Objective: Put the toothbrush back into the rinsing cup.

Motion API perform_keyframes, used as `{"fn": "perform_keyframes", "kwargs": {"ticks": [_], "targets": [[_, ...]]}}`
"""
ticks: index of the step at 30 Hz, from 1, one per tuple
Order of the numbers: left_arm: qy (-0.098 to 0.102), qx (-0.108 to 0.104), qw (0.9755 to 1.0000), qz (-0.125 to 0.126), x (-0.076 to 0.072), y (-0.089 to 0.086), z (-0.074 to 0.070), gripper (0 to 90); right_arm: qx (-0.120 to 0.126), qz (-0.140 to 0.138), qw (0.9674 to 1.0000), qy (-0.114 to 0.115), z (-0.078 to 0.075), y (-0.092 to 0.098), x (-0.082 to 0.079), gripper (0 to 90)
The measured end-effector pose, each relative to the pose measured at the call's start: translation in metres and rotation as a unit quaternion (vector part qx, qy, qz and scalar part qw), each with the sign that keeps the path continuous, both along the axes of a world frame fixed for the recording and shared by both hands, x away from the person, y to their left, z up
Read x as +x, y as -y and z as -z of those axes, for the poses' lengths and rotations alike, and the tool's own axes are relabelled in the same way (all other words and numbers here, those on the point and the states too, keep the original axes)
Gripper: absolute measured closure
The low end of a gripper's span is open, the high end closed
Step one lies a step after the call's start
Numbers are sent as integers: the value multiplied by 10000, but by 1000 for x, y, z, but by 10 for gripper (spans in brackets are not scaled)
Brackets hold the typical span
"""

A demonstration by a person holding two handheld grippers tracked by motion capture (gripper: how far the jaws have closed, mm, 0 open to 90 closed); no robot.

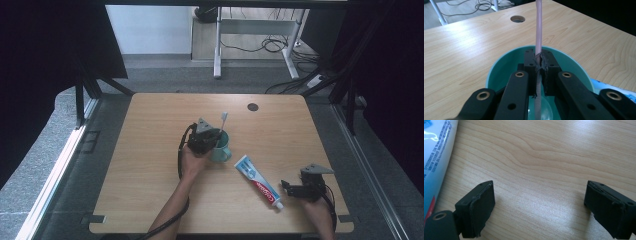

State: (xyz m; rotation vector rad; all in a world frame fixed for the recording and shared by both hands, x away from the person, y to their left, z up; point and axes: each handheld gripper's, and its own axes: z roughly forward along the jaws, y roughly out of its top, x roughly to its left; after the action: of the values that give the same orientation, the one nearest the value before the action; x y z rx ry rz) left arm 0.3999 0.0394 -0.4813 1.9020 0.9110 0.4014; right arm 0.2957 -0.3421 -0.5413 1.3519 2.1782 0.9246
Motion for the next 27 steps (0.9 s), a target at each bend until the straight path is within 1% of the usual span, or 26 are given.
{"fn": "perform_keyframes", "kwargs": {"ticks": [3, 9, 11, 14, 15, 17, 21, 25, 27], "targets": [[-75, 29, 10000, 15, 1, 2, -1, 838, 0, 0, 10000, 0, 0, 0, 0, 94], [-113, 96, 9999, 5, 2, 5, -1, 833, 1, 0, 10000, 1, 0, 0, 0, 94], [-176, 108, 9998, -21, 3, 7, -2, 831, 5, 3, 10000, -1, 0, 0, 0, 94], [-193, 138, 9997, -35, 4, 7, -2, 828, 7, 3, 10000, 0, 0, 0, 0, 94], [-253, 196, 9995, -49, 4, 8, -2, 814, 6, 4, 10000, 0, 0, 0, 0, 94], [-256, 291, 9992, -37, 4, 9, -1, 786, 6, 3, 10000, 0, 0, 0, 0, 94], [-282, 238, 9993, -61, 5, 9, 0, 743, 2, 0, 10000, 1, 0, 0, 0, 94], [-275, 203, 9994, -89, 5, 9, 0, 669, 3, 1, 10000, 0, 0, 0, 0, 94], [-256, 196, 9994, -104, 4, 9, -1, 618, 3, 1, 10000, 0, 0, 0, 0, 94]]}}
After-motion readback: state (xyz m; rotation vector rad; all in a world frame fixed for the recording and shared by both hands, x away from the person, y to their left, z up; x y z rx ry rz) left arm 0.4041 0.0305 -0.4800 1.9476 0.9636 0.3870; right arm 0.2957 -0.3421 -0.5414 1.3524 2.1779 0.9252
